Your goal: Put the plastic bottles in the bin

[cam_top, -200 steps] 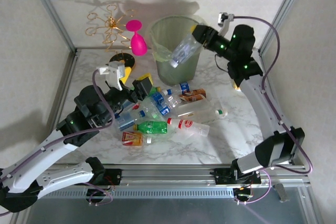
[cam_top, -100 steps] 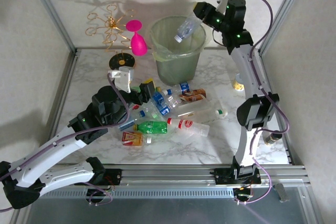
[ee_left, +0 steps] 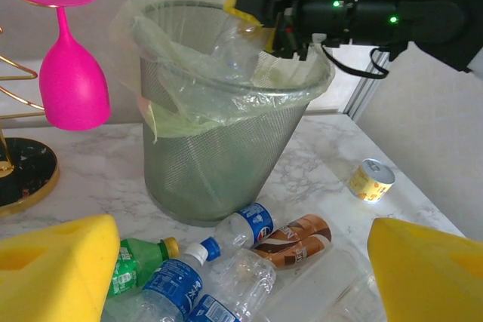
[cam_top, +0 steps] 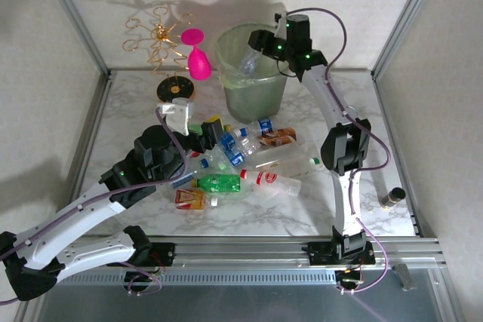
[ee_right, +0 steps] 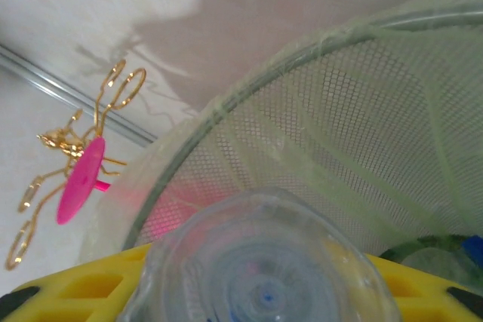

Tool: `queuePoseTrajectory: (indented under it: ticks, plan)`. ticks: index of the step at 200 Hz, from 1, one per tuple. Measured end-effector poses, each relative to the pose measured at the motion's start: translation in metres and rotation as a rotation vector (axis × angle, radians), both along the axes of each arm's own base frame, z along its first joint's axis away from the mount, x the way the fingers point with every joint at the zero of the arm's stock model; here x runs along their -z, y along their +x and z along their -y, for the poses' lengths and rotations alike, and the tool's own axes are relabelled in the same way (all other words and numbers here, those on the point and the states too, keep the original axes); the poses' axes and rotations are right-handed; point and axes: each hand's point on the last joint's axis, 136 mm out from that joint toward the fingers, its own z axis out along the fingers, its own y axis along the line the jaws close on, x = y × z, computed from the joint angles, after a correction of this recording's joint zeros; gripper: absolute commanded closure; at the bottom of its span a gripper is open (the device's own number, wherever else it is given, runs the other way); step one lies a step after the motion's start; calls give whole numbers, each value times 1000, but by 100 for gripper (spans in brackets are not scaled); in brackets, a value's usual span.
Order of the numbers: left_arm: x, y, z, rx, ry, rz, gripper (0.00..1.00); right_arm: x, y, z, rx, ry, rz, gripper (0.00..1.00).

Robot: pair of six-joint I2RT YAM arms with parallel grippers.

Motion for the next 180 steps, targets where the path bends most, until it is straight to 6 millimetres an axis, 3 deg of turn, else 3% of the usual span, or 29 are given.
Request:
queuePoseTrajectory:
  ticks: [45,103,144,180]
  plan:
    - [4,1,2,3,8,-8,13,25,5,-4,-1,-41,-32,22]
    - [8,4,5,3,18,-17,12,13,12,13,25,-28,-6,19]
    - [12,7,8,2,24,-23,12,-37,1,36,45,-1,66,29]
    - [16,9,10,-1,33,-31,13,-95,-37,46,33,14,162,44]
